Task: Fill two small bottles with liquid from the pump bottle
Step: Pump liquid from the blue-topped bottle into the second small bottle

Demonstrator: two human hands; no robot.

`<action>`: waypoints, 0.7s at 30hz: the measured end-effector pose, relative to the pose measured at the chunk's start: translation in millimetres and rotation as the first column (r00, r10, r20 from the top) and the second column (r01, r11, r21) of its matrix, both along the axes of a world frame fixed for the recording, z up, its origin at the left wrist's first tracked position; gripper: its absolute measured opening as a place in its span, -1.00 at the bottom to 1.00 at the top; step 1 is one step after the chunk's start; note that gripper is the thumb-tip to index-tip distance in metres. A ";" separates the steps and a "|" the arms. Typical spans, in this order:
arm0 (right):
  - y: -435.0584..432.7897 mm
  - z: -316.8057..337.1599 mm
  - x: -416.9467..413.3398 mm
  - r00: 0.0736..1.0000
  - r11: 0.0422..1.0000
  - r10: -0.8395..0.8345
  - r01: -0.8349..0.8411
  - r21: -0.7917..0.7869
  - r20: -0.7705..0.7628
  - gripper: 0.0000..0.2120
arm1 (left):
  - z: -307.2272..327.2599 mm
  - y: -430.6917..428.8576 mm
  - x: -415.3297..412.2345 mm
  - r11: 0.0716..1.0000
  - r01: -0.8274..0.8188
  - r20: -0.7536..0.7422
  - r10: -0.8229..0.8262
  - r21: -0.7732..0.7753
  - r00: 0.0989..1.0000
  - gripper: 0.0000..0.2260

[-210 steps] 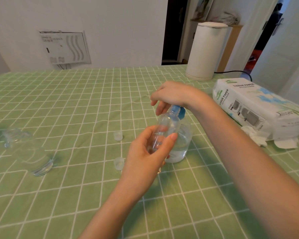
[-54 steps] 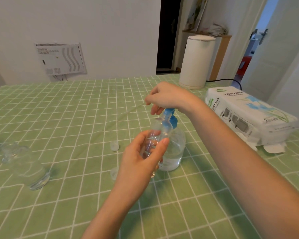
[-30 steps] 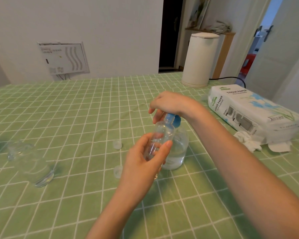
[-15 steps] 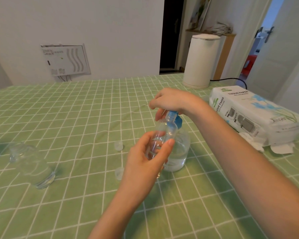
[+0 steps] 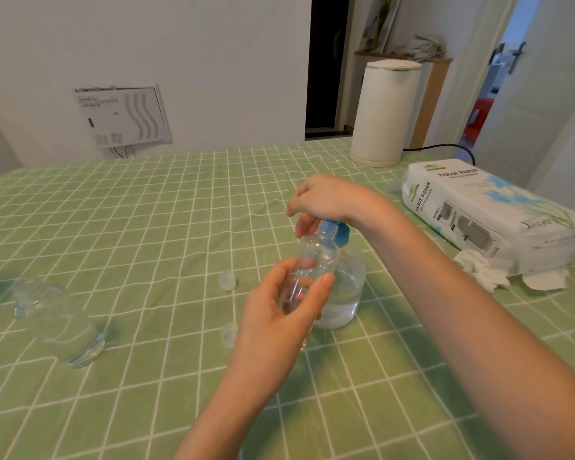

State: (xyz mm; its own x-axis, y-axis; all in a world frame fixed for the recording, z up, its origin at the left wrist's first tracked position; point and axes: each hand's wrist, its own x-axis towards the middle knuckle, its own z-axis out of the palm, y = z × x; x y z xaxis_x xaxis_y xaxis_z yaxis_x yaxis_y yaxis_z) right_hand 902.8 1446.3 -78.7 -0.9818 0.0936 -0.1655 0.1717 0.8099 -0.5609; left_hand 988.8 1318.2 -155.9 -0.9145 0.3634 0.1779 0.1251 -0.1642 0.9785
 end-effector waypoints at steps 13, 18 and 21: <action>-0.6 10.5 -3.1 1.000 0.998 0.010 -0.008 0.058 -0.030 -0.65 | 1.1 0.4 -2.0 1.000 -0.015 -0.039 0.015 -0.011 0.999 -0.77; -0.6 8.5 -3.1 0.999 1.000 0.013 -0.014 -0.007 -0.037 -0.68 | 0.1 1.0 -2.6 1.000 -0.010 -0.039 0.010 -0.009 0.999 -0.75; 0.3 3.6 -2.5 1.000 1.000 0.017 -0.017 -0.019 -0.021 -0.65 | -1.8 0.5 -2.3 1.000 -0.009 -0.029 0.009 -0.016 1.000 -0.75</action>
